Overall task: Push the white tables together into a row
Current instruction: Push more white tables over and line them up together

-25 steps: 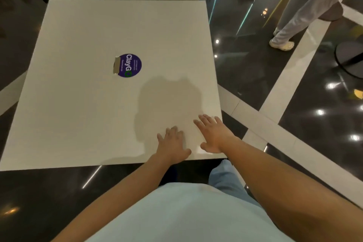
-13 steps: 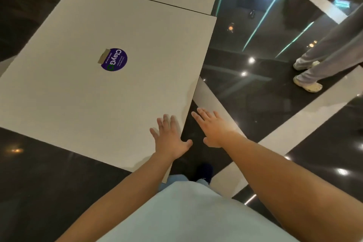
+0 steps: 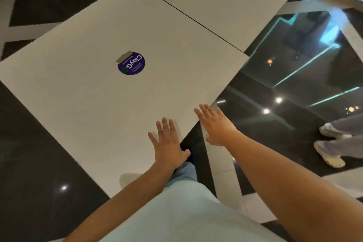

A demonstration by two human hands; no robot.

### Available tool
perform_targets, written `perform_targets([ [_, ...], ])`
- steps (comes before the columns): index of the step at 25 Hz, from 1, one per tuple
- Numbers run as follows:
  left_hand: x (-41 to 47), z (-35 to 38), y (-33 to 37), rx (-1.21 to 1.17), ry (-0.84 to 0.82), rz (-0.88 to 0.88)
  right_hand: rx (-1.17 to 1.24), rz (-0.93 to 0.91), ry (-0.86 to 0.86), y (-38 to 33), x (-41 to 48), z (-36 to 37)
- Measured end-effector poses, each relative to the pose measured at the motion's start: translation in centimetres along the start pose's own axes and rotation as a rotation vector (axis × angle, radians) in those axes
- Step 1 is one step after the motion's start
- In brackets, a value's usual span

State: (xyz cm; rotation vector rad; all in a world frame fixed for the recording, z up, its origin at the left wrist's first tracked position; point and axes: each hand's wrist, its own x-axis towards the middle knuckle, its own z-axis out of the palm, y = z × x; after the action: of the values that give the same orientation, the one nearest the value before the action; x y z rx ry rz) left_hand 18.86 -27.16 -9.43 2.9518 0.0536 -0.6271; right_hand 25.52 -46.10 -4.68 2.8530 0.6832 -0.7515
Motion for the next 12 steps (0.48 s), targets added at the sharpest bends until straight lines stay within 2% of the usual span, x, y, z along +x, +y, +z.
perform_targets([
  [6,3.3,0.4,4.2,-0.081,0.007,-0.148,-0.149,-0.164,-0.097,5.2,4.6,-1.1],
  [12,3.9,0.9,6.5,-0.095,-0.028,-0.305,-0.269,-0.265,-0.062,10.3,7.9,-1.9],
])
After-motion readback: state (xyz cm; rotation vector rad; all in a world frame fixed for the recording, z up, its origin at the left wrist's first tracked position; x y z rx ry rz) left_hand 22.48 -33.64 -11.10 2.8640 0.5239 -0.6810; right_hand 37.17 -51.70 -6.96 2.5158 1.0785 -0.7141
